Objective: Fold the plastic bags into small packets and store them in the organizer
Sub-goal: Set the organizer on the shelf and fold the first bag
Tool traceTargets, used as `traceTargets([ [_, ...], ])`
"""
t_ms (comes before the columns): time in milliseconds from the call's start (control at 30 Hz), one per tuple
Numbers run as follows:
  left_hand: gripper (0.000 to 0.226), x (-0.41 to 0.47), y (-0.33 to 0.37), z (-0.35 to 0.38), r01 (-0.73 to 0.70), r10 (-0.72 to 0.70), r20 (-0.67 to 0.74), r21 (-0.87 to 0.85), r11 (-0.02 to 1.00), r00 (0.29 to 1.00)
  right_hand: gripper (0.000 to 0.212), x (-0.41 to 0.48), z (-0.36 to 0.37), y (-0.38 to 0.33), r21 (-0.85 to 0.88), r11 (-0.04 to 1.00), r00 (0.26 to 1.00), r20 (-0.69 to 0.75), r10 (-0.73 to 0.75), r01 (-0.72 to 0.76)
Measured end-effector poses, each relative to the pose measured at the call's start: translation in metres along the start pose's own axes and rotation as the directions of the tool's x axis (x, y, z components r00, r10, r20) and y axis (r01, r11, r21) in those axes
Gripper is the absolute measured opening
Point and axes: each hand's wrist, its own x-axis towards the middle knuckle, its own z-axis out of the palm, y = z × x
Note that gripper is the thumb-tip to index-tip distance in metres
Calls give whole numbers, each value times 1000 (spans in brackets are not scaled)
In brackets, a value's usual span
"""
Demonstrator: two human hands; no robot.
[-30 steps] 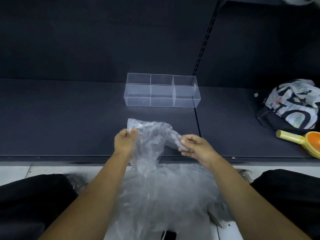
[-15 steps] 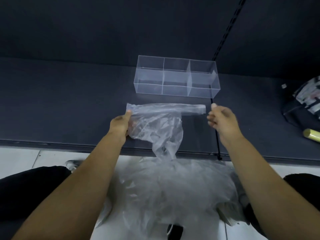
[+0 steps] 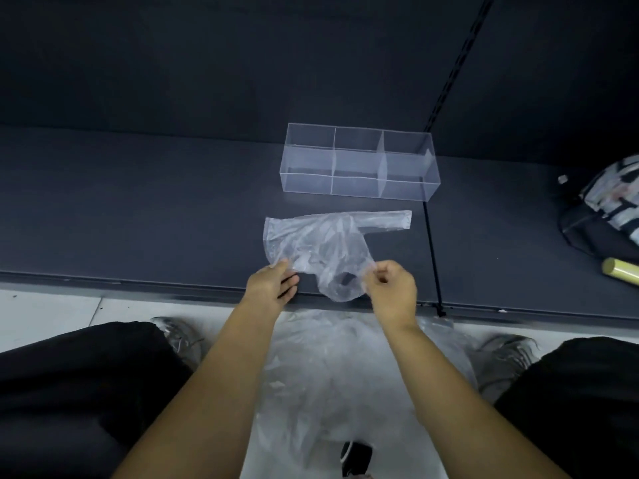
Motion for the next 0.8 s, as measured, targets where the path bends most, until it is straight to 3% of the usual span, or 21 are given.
traceTargets([
  [133,12,4,7,-3,-66,64,-63,-38,997,996,5,19,-37,19,-181,984,950,-308,-59,2],
  [233,12,8,12,-8,-62,61,-43,-14,998,997,12,33,-67,31,-294,955,915,-393,-89,-33],
  [333,15,9,8,-10,-22,22,-3,-18,1000,1000,24,42,-80,44,-256,961,928,-374,-3,-100],
  [400,17,9,2,-13,3,-2,11,-42,999,1000,23,47,-81,50,-4,984,938,-303,167,-176],
  [500,29,2,-4,-14,56,-52,84,-48,997,995,8,50,-85,56,287,897,937,10,349,-337],
  [600,38,-7,-10,-7,114,-117,120,32,993,986,21,50,-92,61,487,768,909,196,367,-415],
  [700,25,-12,-17,5,100,-108,86,91,991,990,15,56,-92,56,507,725,875,148,460,-467],
  [767,18,-13,-18,9,86,-94,70,103,991,993,19,59,-92,49,396,784,848,-24,530,-478],
  [800,18,-13,-17,9,78,-86,80,94,993,993,22,59,-92,46,262,835,836,-147,529,-483],
])
